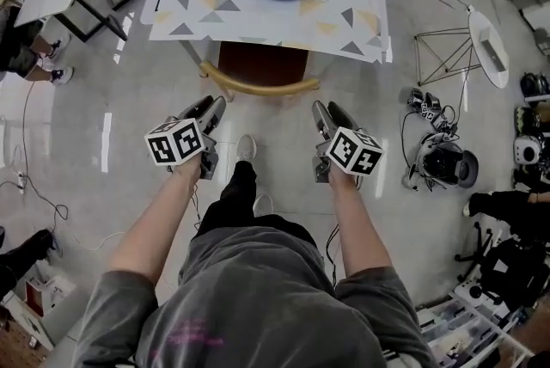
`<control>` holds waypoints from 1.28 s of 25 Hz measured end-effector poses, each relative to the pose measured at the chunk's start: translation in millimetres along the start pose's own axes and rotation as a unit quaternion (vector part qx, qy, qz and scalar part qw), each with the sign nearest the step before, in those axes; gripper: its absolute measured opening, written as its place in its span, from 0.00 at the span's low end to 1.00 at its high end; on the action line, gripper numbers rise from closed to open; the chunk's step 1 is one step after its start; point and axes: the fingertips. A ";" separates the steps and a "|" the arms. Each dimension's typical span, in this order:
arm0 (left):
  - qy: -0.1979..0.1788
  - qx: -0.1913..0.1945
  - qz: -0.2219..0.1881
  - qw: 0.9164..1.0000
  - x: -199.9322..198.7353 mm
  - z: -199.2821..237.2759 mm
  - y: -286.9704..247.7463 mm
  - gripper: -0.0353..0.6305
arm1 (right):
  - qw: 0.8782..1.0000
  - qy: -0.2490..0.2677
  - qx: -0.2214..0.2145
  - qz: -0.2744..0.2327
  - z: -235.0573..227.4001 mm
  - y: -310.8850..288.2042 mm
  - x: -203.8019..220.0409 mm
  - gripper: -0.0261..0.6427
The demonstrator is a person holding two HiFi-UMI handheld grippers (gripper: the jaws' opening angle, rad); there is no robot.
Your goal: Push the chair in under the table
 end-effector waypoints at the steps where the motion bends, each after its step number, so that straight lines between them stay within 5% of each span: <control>1: -0.017 0.008 -0.004 1.000 -1.0 -11.2 7.5 0.25 | 1.000 0.007 -0.006 -0.005 5.2 10.1 -2.0 0.32; 8: -0.099 0.054 -0.033 0.993 -1.2 -78.8 63.2 0.20 | 0.997 0.033 -0.047 -0.043 38.3 76.9 -12.2 0.31; 16: -0.196 0.097 -0.075 0.973 -7.0 -146.6 115.7 0.17 | 0.989 0.059 -0.099 -0.092 77.0 141.6 -33.9 0.28; 32: -0.273 0.149 -0.137 0.941 -53.5 -214.0 178.9 0.17 | 0.974 0.087 -0.145 -0.151 144.9 197.4 -77.8 0.28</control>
Point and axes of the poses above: the fingertips, and each gripper's own axes: y backward along the fingers, z to its left, x out of its underside, and after that the axes turned 7 degrees about -z, right-handed
